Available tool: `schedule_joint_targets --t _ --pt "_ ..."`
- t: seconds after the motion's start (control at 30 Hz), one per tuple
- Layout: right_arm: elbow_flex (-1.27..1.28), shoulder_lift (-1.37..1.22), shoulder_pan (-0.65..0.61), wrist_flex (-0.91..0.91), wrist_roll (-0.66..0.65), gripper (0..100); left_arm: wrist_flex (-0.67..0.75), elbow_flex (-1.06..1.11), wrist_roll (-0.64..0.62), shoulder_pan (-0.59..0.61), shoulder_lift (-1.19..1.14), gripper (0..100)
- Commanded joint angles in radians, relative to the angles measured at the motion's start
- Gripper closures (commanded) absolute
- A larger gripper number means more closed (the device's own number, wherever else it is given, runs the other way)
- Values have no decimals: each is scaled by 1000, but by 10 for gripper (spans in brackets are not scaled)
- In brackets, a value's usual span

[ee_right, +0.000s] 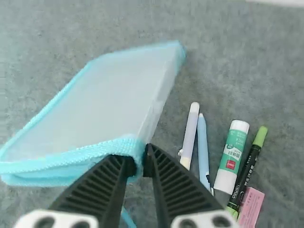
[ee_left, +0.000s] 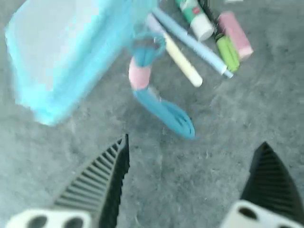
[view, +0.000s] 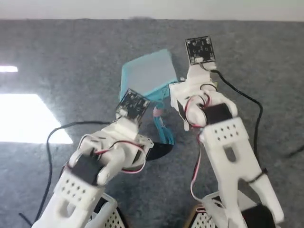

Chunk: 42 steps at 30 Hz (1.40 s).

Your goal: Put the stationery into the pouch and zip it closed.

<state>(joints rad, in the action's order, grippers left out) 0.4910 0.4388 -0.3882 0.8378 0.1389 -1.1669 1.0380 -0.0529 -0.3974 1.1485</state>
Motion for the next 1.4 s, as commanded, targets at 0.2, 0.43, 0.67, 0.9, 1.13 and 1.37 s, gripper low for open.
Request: schedule_joint_targets --t 0.2,0.43,0.67,0.9,1.13,1.37 --pt "-242 -71 -7 107 20 992 54 2 11 2 -78 618" --pt "-265 -19 -8 153 20 992 201 4 -57 3 -275 618" --pt "-264 22 -12 205 17 991 319 15 -146 100 -307 618" --pt "-264 36 -84 245 11 991 486 21 -157 94 -413 618" --pt "-229 38 -88 236 -8 991 532 22 -157 94 -453 642" --pt "-226 39 -87 239 -14 991 534 22 -155 100 -465 821"
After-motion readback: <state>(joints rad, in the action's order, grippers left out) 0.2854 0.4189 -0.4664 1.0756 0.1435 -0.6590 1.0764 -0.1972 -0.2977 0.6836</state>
